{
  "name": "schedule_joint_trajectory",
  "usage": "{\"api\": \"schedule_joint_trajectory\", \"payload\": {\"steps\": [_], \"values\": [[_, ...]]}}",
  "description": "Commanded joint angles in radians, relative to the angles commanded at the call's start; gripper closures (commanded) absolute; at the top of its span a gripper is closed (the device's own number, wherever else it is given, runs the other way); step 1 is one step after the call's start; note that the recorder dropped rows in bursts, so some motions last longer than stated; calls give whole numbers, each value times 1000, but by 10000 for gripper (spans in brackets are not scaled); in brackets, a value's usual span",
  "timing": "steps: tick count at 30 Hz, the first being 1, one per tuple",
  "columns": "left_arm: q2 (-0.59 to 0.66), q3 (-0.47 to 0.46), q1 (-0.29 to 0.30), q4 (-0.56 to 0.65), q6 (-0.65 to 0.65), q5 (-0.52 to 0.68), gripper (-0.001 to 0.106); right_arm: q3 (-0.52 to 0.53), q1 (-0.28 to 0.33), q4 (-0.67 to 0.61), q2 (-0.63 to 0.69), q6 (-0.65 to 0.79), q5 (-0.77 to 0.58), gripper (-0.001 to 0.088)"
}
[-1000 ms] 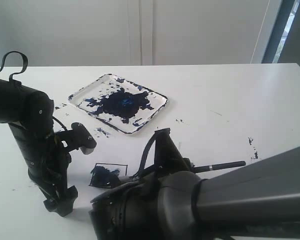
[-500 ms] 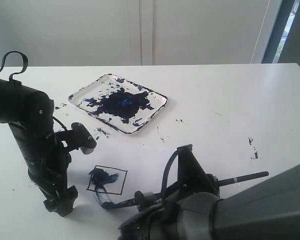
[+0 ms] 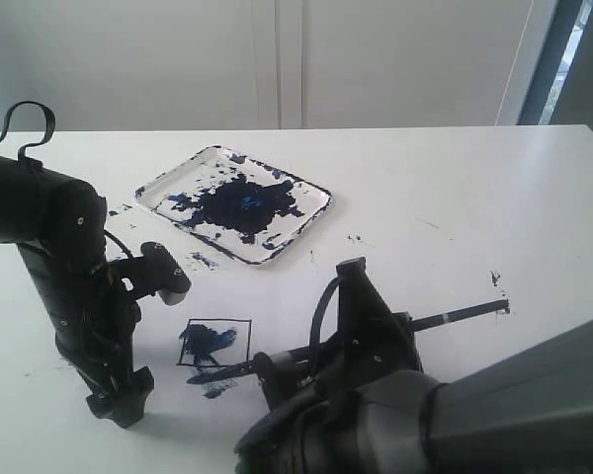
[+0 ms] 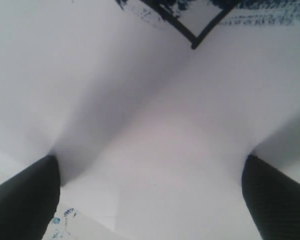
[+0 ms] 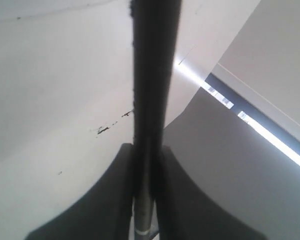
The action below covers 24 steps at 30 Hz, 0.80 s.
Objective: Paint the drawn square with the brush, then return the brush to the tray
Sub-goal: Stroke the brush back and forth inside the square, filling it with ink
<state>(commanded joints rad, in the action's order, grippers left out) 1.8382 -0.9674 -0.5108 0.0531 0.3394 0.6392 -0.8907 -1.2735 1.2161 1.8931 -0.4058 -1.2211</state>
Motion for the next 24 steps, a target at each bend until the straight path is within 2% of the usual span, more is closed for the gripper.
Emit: {"api": "schedule_joint_trajectory", "payload": {"steps": [3, 7, 24], "values": [[0, 0, 0, 0, 0, 0, 68, -12, 28, -4, 6, 15, 0, 868], [0, 0, 0, 0, 0, -2, 68, -20, 28, -14, 32, 63, 0, 868], [0, 0, 0, -7, 0, 0, 68, -89, 29, -43, 123, 89, 0, 868]]}}
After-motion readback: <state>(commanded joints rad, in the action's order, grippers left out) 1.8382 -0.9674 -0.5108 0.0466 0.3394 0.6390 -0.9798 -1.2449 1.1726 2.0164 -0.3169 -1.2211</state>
